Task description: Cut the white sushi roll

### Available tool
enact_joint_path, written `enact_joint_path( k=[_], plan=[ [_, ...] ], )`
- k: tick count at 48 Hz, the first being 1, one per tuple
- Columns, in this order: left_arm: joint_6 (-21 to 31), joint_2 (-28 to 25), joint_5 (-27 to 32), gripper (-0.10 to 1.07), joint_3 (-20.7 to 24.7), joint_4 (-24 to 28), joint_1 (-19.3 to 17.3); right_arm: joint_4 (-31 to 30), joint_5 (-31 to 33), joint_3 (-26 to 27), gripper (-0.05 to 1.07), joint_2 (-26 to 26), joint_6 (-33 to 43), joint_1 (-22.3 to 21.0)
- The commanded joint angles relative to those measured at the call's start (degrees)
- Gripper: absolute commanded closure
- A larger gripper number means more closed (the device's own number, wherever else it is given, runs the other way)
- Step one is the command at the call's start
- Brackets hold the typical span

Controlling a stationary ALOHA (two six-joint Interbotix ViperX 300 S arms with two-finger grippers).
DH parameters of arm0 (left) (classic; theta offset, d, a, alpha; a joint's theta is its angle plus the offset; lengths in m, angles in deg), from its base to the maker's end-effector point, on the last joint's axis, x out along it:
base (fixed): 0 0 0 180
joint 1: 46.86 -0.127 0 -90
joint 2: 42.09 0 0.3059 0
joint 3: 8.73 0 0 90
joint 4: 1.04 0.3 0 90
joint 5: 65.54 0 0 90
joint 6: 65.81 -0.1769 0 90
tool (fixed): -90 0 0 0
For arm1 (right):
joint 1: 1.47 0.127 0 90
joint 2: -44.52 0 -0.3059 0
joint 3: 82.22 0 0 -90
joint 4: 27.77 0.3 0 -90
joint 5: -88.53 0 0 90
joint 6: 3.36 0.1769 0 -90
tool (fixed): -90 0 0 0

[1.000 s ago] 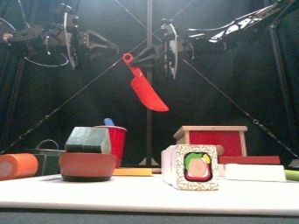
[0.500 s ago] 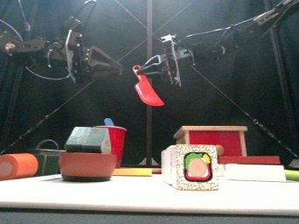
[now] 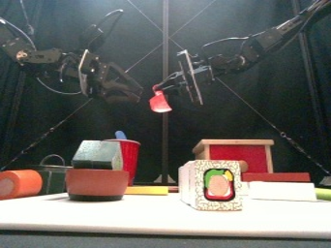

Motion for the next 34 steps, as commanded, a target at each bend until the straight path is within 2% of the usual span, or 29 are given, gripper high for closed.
enact_joint_path(
  k=[1,8,21,27,34],
  plan=[
    [-0.44,0.00,-0.09,0.07,0.26,-2.46,-0.26,-0.62,-1.93,3.16,0.70,0.88,-0.18,-0.18],
    [-0.44,-0.44,-0.18,0.07,0.44,-8.17,-0.18,-4.75,-5.71,3.25,0.70,1.23,0.09,0.18],
    [1.32,-2.37,-5.54,0.07,1.49,-10.99,0.62,-5.45,-11.51,3.25,0.70,0.97,0.00,0.26],
    [2.46,-3.25,-7.82,0.07,2.37,-10.90,1.14,-3.96,-11.60,2.72,0.70,0.62,0.62,0.26],
    [0.88,-4.39,-7.82,0.07,2.55,-9.76,2.72,2.11,-10.46,1.49,0.70,0.35,0.09,-0.18]
  ],
)
